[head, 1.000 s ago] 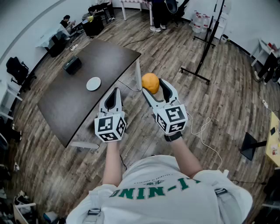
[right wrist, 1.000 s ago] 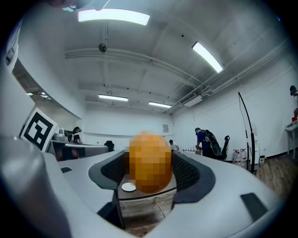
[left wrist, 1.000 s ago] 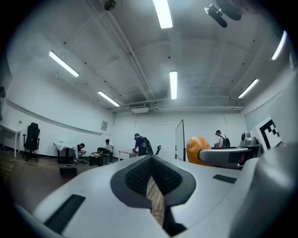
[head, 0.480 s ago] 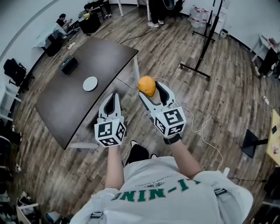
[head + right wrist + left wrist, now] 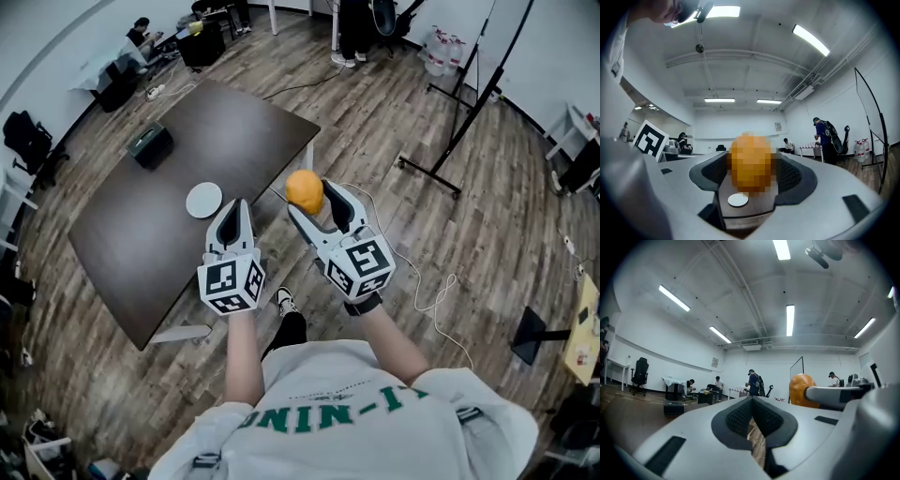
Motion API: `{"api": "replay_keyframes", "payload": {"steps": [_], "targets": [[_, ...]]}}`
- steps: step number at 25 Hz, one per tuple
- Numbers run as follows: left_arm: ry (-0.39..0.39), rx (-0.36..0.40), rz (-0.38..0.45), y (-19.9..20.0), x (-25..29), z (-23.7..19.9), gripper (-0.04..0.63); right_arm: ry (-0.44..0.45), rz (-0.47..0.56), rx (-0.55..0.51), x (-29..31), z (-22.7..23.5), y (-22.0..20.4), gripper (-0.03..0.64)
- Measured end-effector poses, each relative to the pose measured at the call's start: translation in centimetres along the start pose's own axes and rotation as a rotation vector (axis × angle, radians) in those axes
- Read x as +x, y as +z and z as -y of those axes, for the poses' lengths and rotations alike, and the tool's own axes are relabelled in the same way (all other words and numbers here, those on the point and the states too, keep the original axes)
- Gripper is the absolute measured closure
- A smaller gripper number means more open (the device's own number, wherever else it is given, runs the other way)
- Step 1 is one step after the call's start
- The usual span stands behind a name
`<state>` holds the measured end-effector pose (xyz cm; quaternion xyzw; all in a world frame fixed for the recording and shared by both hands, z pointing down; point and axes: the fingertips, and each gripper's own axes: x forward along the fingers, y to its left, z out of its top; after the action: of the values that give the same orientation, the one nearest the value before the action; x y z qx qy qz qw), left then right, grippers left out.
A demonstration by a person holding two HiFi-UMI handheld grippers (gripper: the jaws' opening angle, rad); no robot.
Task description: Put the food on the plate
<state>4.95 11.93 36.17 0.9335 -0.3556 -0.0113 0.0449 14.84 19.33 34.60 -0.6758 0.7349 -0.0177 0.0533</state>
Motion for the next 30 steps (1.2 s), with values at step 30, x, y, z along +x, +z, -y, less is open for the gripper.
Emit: {"api": "replay_keyframes", "payload": {"steps": [30], "targets": [[0.462,-0.012,-0.020,1.6,13.9,-37.6,0.581,0.528,-0.167,0.051,43.5,-10.3,-5.7,0.307]]}}
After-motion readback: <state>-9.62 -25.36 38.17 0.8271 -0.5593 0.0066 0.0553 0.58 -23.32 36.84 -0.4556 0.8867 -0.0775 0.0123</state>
